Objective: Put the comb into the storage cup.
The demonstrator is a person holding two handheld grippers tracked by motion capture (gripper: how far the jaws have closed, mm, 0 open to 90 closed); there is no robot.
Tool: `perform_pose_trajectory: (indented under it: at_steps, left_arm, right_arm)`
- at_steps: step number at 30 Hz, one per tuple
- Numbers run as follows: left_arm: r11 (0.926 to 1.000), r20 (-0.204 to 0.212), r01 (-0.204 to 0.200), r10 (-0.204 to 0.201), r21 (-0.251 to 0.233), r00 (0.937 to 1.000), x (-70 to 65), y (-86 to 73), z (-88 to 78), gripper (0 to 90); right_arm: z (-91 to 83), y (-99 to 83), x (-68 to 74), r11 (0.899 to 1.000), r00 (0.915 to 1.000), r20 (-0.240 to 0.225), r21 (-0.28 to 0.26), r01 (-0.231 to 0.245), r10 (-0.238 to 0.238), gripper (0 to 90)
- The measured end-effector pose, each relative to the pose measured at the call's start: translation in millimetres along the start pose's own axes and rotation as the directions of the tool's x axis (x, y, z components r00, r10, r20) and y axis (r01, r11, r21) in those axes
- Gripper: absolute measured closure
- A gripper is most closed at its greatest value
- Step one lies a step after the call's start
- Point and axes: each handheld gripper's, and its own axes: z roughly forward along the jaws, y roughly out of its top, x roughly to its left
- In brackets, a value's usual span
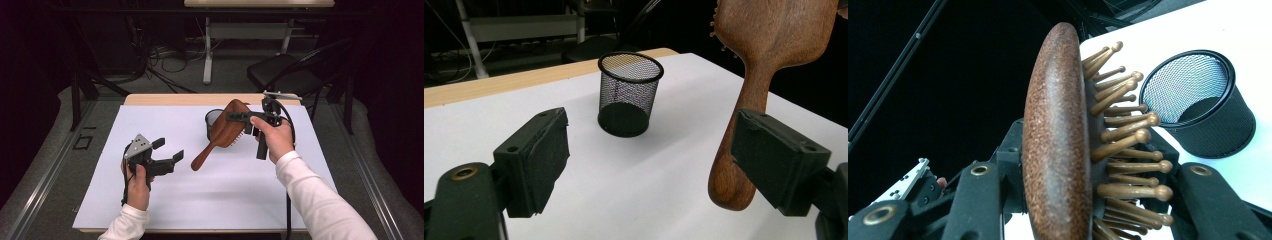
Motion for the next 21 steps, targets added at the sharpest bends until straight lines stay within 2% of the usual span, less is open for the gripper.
perform_pose_trajectory:
  at_steps: [10,21]
  left_arm:
    - [1.0000,0.003,0.003,-0.003,0.008,1.0000,1.4,-0.1,-0.1,16.0]
    - [0.9999,0.004,0.012,-0.012,0.011,0.9999,2.3,-0.1,-0.3,16.0]
  right_arm:
    - [-3.5,5.2,-0.5,1.000,0.9999,0.013,-0.019,-0.001,0.001,50.1]
    - [-10.5,18.8,-2.3,0.998,0.9993,0.038,-0.065,-0.003,0.006,49.9]
